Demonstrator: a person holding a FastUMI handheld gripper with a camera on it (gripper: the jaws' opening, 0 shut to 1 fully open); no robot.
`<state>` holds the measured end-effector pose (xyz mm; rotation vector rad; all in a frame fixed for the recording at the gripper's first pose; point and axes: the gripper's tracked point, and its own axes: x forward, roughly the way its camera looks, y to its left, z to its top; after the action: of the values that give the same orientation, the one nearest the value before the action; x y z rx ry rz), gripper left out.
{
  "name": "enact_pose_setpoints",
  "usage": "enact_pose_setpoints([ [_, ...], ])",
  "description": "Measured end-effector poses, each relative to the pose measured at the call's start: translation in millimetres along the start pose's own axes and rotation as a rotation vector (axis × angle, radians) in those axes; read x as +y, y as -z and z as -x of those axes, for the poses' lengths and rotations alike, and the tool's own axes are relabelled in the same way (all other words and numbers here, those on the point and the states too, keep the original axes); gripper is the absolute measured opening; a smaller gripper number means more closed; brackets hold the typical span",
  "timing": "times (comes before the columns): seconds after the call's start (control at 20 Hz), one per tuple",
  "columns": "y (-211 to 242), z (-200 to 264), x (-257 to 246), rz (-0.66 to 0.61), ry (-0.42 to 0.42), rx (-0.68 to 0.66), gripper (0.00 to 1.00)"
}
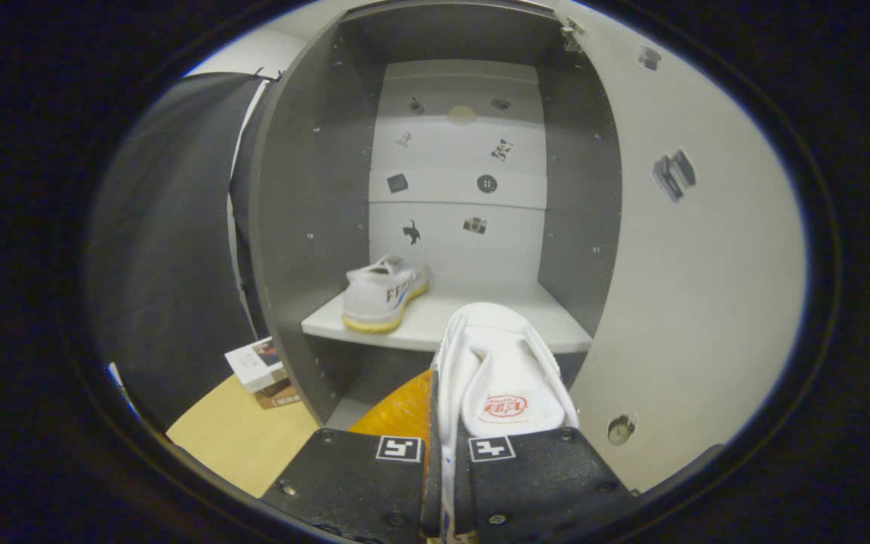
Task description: Open the shoe cabinet door, grab the shoes and put them into the shoe cabinet, then close the shoe cabinet door.
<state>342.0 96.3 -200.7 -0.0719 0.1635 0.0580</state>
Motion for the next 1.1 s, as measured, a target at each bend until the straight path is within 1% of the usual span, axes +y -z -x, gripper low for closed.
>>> enact_pose_setpoints([
  [0.15,-39.2,-31.1,3.0,-0.004,-0.002,-0.038,0.10],
  [0.3,-67.1,-68.5,4.3,-0.013,-0.004,-0.053,0.10],
  [0.55,-93.0,-136.5,-3.7,-0.007,0.019,-0.037,0.10],
  [0.7,-94.8,-172.2,-11.7,0.023,0.048,-0.017,0.10],
  [0.85,-80.5,-199.1,-8.1,0.031,0.035,0.040,0.10],
  [1.1,-63.1,-215.0,-2.3,0.010,0.036,0.103,0.10],
])
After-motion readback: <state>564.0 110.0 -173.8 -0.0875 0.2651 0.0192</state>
